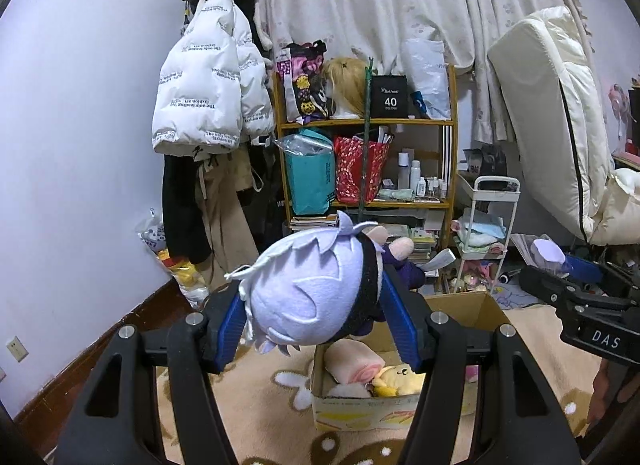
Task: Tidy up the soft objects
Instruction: 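Lift the doll and clear bag into the box and open both grippers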
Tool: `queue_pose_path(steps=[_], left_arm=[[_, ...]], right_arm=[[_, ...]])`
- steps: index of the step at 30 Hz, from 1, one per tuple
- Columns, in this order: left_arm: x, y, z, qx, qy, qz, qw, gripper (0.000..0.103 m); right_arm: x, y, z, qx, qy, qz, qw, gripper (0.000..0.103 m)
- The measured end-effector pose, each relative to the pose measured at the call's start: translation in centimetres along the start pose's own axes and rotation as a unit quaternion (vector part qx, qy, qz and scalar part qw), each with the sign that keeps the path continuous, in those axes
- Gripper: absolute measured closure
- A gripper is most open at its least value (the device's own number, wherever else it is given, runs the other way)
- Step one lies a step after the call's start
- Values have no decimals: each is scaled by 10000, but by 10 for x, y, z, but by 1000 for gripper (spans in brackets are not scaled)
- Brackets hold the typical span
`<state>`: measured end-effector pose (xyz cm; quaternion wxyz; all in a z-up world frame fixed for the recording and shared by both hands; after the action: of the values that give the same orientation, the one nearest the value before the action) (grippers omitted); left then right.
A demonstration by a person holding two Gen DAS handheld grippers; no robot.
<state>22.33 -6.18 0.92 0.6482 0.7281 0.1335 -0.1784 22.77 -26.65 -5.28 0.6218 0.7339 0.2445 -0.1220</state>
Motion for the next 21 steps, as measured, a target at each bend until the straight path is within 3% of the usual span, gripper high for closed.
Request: queue_pose_path(steps=[21], left_arm=[[61, -55, 22, 37, -377, -681, 9970, 41]], right_arm=[[52, -55, 6, 75, 141, -758, 9970, 22]])
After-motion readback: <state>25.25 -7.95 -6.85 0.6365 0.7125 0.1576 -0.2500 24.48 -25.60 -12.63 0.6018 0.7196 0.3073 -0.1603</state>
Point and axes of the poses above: each gripper's, at about its wrist camera, not at the fingertips, and x roughly the way its jaws point, z to its right, y to its top, the point moved 10 cm from there along x, roughly the way its jaws point, and after that the axes turned 4 degrees about -z, right-handed, at the moved point
